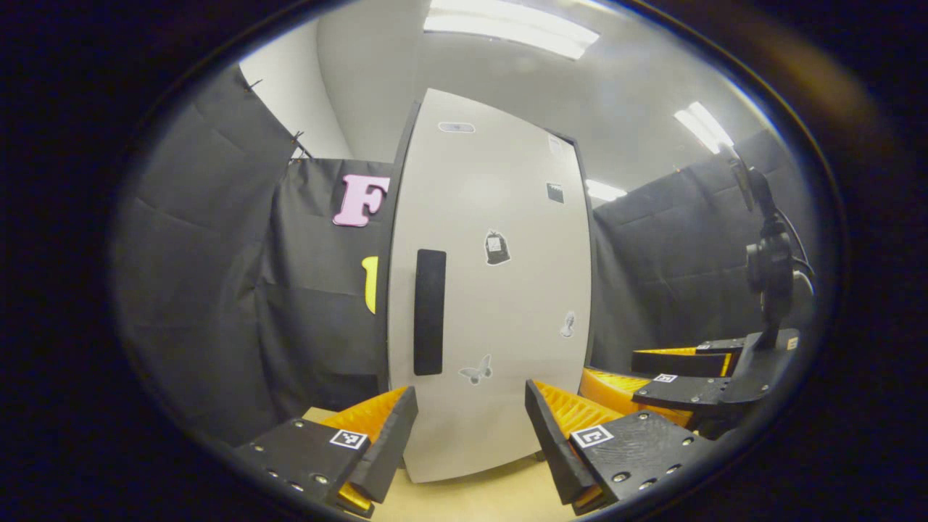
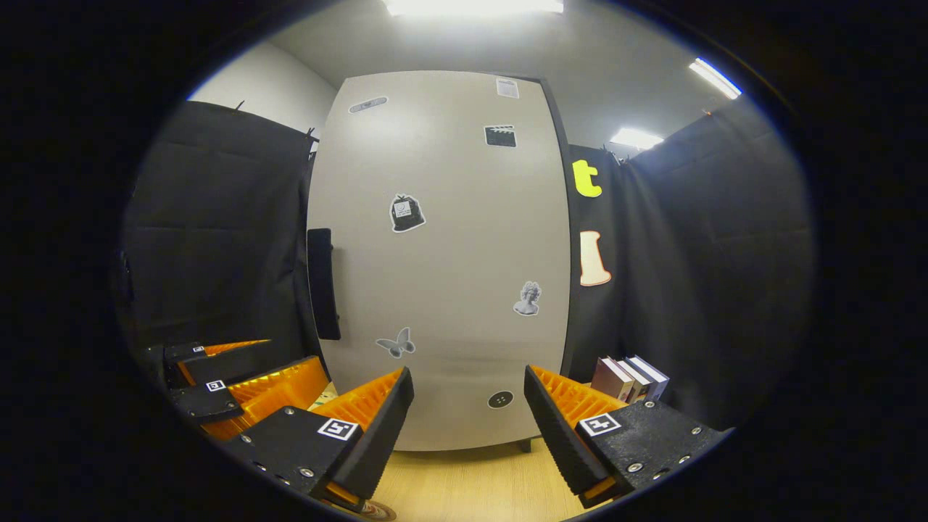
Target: Open the cabinet door with the right hand, grasp the bottle in the cabinet with the left hand and place it on the coaster, then close the cabinet door with the right hand.
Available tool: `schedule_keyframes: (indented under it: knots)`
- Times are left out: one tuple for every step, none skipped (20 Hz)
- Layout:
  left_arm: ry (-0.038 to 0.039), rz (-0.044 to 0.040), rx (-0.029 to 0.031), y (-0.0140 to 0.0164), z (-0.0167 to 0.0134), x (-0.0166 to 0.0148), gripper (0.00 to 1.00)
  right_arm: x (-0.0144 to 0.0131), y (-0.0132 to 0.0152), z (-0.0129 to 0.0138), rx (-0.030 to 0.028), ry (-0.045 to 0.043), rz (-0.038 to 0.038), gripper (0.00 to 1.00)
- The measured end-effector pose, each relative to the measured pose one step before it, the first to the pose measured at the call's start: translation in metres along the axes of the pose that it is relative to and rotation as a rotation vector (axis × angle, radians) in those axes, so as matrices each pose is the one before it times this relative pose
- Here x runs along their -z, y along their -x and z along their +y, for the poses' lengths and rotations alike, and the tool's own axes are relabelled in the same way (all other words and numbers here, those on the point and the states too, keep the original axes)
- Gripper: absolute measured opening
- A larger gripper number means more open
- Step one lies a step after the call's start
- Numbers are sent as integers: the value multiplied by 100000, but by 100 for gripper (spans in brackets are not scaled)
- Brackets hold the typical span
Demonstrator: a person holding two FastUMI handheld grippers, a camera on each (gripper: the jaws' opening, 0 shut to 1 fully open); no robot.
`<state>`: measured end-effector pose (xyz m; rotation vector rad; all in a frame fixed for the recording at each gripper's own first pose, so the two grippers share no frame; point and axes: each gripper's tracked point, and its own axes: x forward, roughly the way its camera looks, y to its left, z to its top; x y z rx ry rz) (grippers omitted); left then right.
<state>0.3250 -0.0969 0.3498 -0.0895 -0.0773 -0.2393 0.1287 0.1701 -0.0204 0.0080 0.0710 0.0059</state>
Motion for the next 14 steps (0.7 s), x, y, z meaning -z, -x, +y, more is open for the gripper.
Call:
schedule_keyframes:
  knots:
    - [-1316, 137, -7, -123, -8, -34, 86, -217, -9, -35, 214, -451, -774, 95]
    - [-1180, -548, -72, -165, 90, -222, 86, -355, -32, 36, 21, -79, -1065, 95]
    - [-694, -1402, -100, -18, 39, -484, 86, -300, -240, 5, 142, 385, -896, 95]
    - [145, -1443, 1036, -68, -214, -372, 91, -232, -171, -30, 136, 605, -571, 95]
    - [579, -910, 2105, -61, -557, -222, 92, -33, -123, -31, 224, 345, -210, 95]
    - [586, -774, 1507, -50, -355, -102, 86, 23, 63, -66, 395, 17, 85, 95]
    - [347, -493, 220, -77, -63, -89, 86, 138, -21, -33, 203, -430, 98, 95]
    - [1026, 235, 1535, -278, -340, 186, 86, 71, 94, -73, 176, -482, 149, 95]
    - [568, 903, 2098, -249, -414, 302, 86, 54, -130, -158, 347, -222, 60, 95]
    - [869, 976, 2705, -492, -471, 458, 86, 55, -49, -221, 391, -12, 197, 95]
    - [619, 539, 1497, -397, -235, 271, 86, 95, -91, -225, 481, -71, 141, 95]
    - [485, -325, -552, -285, 196, -10, 86, 64, 120, -218, 524, -207, 9, 95]
    - [306, -794, -1057, -13, 224, -185, 86, 88, -33, -191, 412, -428, 69, 95]
    - [203, -542, -231, 25, 57, -95, 86, 63, 134, -238, 532, -418, 132, 95]
